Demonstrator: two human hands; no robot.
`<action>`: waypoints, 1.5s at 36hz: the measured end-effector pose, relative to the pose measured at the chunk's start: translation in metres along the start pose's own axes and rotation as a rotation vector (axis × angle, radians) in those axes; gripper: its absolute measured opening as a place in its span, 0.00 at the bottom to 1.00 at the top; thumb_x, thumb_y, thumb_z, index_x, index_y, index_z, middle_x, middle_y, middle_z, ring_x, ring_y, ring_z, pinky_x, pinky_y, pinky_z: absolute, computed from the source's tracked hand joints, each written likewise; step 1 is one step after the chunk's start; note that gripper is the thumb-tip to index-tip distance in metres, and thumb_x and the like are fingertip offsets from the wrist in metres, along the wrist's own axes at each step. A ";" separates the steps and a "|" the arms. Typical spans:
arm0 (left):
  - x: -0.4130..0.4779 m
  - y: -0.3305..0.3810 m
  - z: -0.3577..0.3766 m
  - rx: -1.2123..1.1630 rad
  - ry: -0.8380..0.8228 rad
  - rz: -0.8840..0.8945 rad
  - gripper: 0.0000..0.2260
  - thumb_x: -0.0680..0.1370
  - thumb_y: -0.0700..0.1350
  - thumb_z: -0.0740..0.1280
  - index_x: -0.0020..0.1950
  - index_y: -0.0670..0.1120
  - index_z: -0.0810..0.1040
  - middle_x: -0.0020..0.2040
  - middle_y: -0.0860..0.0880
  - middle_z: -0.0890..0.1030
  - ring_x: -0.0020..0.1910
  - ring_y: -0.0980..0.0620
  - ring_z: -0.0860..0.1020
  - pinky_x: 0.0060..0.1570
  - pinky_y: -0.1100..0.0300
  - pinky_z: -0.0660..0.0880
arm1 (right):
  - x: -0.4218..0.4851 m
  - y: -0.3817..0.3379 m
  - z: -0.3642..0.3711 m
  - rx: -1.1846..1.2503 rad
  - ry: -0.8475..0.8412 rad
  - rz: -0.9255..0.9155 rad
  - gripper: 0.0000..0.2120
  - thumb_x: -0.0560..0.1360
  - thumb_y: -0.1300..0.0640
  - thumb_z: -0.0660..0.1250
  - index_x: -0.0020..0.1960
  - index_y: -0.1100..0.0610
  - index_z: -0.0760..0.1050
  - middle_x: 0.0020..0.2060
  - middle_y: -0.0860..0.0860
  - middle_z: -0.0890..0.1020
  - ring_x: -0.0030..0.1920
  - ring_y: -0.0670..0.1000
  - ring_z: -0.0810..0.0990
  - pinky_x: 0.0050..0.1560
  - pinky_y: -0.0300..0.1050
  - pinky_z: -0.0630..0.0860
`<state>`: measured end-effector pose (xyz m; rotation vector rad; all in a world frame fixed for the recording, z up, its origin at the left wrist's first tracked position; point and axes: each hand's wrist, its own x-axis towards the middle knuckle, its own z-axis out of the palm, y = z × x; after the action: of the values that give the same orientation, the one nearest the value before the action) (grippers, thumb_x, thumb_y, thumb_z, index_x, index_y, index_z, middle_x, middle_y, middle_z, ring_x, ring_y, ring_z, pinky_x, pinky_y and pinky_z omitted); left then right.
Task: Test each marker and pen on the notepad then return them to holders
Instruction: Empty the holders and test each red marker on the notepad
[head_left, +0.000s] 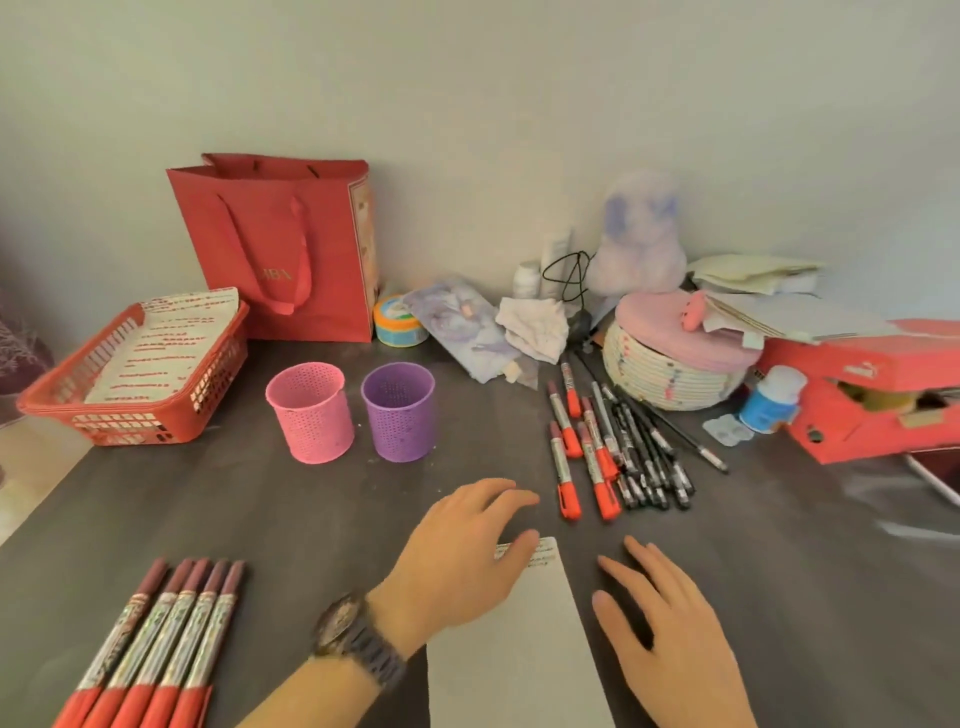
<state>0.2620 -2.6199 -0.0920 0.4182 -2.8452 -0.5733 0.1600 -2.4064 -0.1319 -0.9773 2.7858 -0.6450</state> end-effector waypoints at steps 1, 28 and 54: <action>0.012 0.006 0.006 0.016 -0.027 0.009 0.20 0.82 0.60 0.56 0.73 0.61 0.65 0.72 0.58 0.67 0.70 0.55 0.67 0.69 0.58 0.65 | 0.000 -0.001 0.000 0.003 -0.010 0.001 0.21 0.78 0.36 0.61 0.69 0.36 0.72 0.77 0.38 0.64 0.79 0.42 0.56 0.76 0.42 0.54; -0.065 -0.040 -0.013 -0.677 0.226 -0.467 0.04 0.83 0.51 0.61 0.54 0.59 0.74 0.43 0.57 0.84 0.34 0.60 0.78 0.41 0.59 0.74 | -0.027 -0.015 0.015 -0.216 -0.077 -0.105 0.20 0.81 0.36 0.43 0.71 0.21 0.49 0.80 0.38 0.41 0.75 0.42 0.29 0.74 0.44 0.28; -0.168 0.021 0.000 -1.065 -0.051 -0.429 0.20 0.79 0.64 0.55 0.50 0.52 0.78 0.35 0.56 0.74 0.35 0.55 0.68 0.40 0.61 0.67 | -0.093 -0.108 0.017 1.239 -0.156 0.164 0.24 0.69 0.32 0.71 0.54 0.49 0.85 0.47 0.53 0.86 0.38 0.51 0.82 0.38 0.42 0.78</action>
<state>0.4153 -2.5489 -0.1083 0.7630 -2.0310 -1.9966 0.2982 -2.4305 -0.1028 -0.4497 1.6843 -1.7808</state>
